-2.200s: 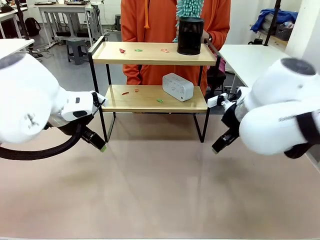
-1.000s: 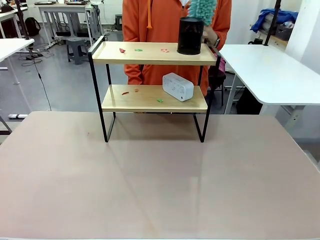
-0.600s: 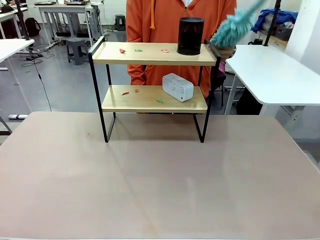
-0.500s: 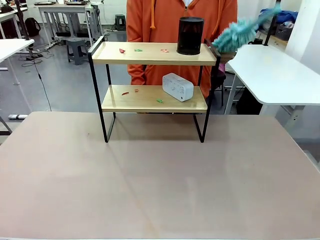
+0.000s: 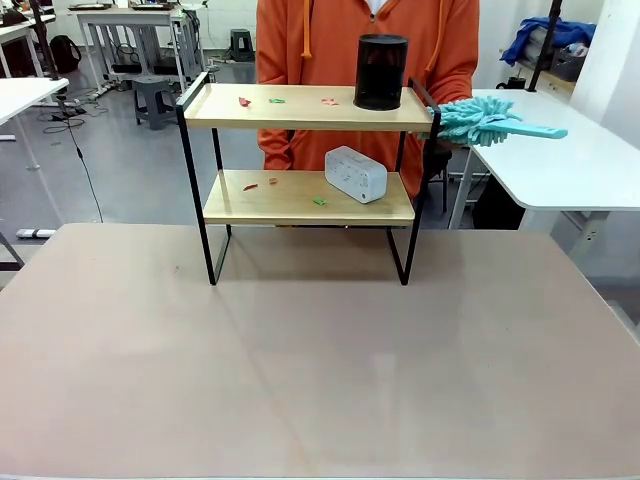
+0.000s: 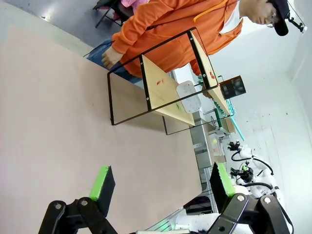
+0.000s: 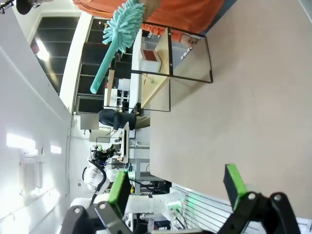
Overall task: Clean the shelf.
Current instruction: Pick up the Duster from the human.
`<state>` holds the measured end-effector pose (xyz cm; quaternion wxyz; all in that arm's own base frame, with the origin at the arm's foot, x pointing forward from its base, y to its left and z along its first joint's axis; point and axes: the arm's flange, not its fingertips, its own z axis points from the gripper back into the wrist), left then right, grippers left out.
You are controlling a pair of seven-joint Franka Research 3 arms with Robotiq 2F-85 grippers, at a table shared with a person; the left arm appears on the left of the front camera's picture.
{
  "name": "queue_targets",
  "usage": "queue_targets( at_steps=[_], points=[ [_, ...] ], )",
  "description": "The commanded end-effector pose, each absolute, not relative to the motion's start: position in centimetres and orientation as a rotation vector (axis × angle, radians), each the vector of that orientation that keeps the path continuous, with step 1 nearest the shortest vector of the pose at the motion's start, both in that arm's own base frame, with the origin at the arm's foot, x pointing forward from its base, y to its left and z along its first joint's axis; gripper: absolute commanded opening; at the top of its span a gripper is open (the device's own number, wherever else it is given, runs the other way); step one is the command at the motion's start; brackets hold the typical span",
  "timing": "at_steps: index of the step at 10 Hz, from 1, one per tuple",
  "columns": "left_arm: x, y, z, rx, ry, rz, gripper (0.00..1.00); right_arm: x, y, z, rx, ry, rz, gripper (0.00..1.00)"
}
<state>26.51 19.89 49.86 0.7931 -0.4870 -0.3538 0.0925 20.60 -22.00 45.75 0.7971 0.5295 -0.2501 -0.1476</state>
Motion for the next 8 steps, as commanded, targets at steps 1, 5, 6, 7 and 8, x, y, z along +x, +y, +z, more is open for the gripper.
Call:
queue_targets(
  at_steps=[1, 5, 6, 7, 8],
  points=[
    [26.6, 19.9, 49.9, -1.053, -0.783, 0.178, 1.0, 22.5, -20.7, 46.9, 1.209, -0.479, -0.356, 1.0],
    [26.6, 19.9, 49.9, -1.053, -0.783, 0.178, 1.0, 31.9, -15.1, 53.0, 1.303, -0.248, -0.619, 1.0],
    [26.6, 19.9, 49.9, -1.053, -0.783, 0.178, 1.0, 34.2, -13.2, 53.0, 1.314, -0.201, -0.636, 1.0],
    [26.6, 19.9, 49.9, -1.053, -0.783, 0.178, 1.0, 37.0, -11.4, 52.8, 1.349, -0.152, -0.656, 1.0],
    [26.6, 19.9, 49.9, -1.053, -0.783, 0.178, 1.0, 39.5, -10.4, 52.9, 1.376, -0.134, -0.695, 1.0]
  ],
)
